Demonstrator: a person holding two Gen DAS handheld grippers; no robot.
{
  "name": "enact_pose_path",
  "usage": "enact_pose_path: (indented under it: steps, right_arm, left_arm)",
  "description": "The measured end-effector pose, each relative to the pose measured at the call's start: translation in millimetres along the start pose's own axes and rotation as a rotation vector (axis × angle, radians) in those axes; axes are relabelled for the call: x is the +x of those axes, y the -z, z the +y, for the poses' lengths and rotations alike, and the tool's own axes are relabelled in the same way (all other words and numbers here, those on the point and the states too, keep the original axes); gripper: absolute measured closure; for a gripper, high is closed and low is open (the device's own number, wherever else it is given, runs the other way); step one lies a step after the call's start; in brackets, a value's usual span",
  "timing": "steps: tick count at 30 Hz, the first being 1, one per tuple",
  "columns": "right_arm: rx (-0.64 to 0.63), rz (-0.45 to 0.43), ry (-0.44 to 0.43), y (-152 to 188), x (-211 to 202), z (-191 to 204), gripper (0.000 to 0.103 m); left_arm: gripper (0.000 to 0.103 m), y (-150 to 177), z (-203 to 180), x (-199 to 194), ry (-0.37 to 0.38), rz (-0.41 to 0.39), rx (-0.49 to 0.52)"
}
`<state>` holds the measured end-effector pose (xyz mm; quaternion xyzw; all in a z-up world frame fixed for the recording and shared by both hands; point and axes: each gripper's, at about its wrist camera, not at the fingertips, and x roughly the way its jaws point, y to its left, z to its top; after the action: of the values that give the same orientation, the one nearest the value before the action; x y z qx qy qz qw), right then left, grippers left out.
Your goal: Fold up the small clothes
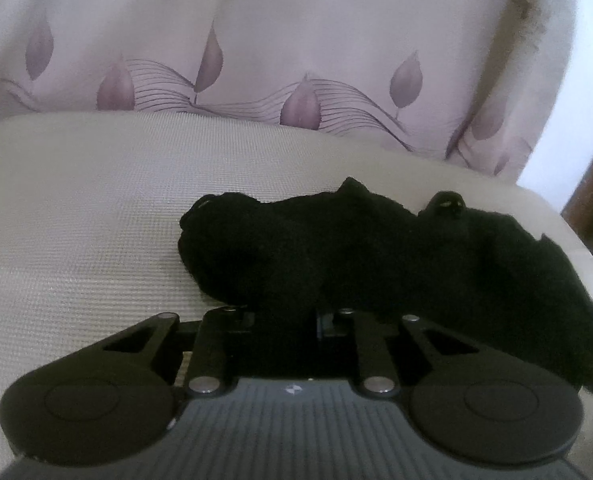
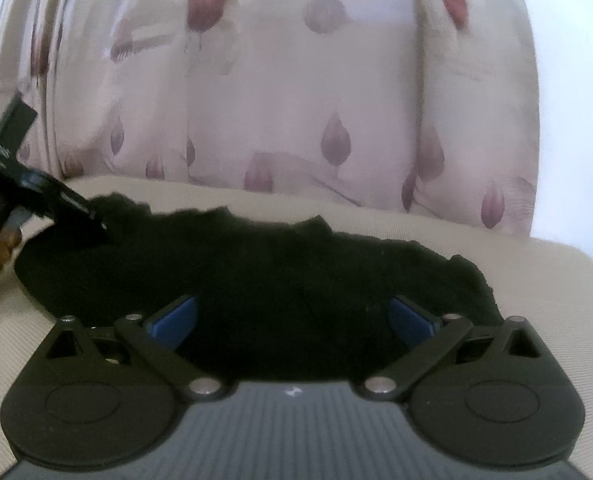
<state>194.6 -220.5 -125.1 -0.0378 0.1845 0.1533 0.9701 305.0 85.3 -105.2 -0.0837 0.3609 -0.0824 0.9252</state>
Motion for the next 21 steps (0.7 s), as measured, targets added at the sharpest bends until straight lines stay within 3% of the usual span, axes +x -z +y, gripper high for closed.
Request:
enact_pose_path:
  steps: [6, 14, 21]
  right_arm:
    - [0.111, -0.039, -0.061, -1.4, -7.0, -18.8, 0.000]
    - [0.244, -0.071, -0.140, -1.5, -12.8, -41.8, 0.000]
    - [0.322, -0.081, -0.162, 0.1, -15.0, -54.4, 0.000]
  left_arm:
    - [0.082, -24.4, -32.8, -11.8, 0.030, 0.022, -0.152]
    - [0.083, -56.9, -124.9, -8.8, 0.152, 0.059, -0.191]
    - [0.081, -44.4, -180.1, 26.0, 0.275, 0.173, -0.185]
